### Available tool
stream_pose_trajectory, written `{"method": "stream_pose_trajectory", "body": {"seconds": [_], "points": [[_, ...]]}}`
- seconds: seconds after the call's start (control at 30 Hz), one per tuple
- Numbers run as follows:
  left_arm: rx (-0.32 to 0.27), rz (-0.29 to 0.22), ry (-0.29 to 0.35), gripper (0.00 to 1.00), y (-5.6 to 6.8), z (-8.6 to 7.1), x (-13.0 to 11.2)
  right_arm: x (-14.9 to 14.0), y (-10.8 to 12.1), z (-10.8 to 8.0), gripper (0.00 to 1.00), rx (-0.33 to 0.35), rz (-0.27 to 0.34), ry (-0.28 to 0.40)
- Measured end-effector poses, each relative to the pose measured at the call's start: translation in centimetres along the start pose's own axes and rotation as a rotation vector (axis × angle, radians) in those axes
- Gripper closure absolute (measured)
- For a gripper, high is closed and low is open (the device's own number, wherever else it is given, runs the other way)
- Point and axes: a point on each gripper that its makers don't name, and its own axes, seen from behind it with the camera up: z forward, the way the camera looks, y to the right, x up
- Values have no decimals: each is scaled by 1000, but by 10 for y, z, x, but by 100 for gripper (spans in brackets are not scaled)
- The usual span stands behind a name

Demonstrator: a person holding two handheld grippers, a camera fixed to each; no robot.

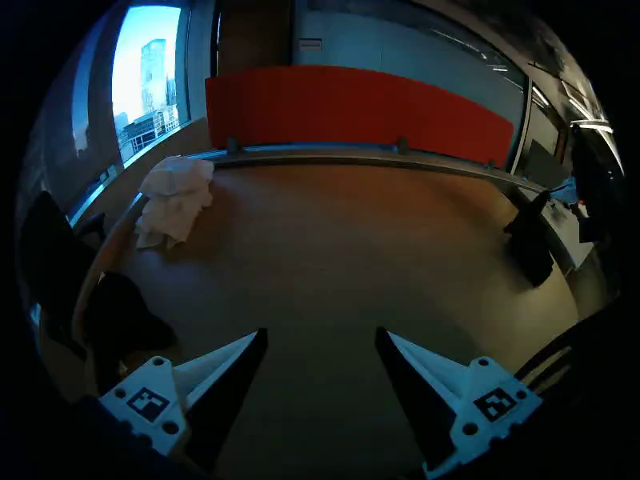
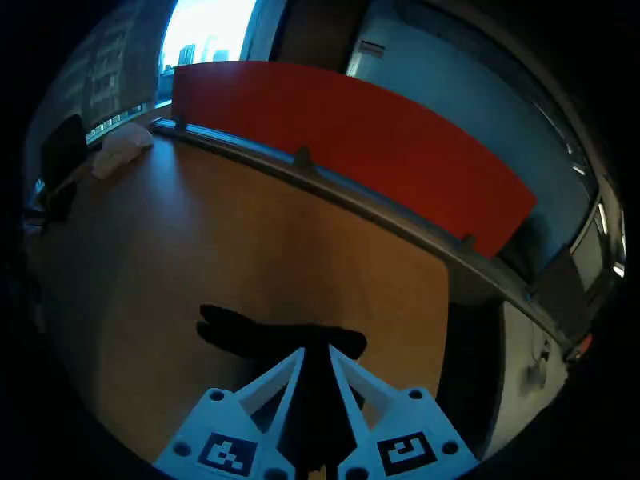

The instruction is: Fold towel

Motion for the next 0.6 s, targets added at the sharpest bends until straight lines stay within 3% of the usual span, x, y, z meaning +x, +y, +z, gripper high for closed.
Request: {"method": "stream_pose_trajectory", "body": {"seconds": [0.23,0.6], "points": [[1,5,-6,0,1,-2,-5,-58,6,-12,95,-27,51,-66],[8,15,-7,0,1,-6,-4,-130,2,-11,95,-59,153,-152]]}}
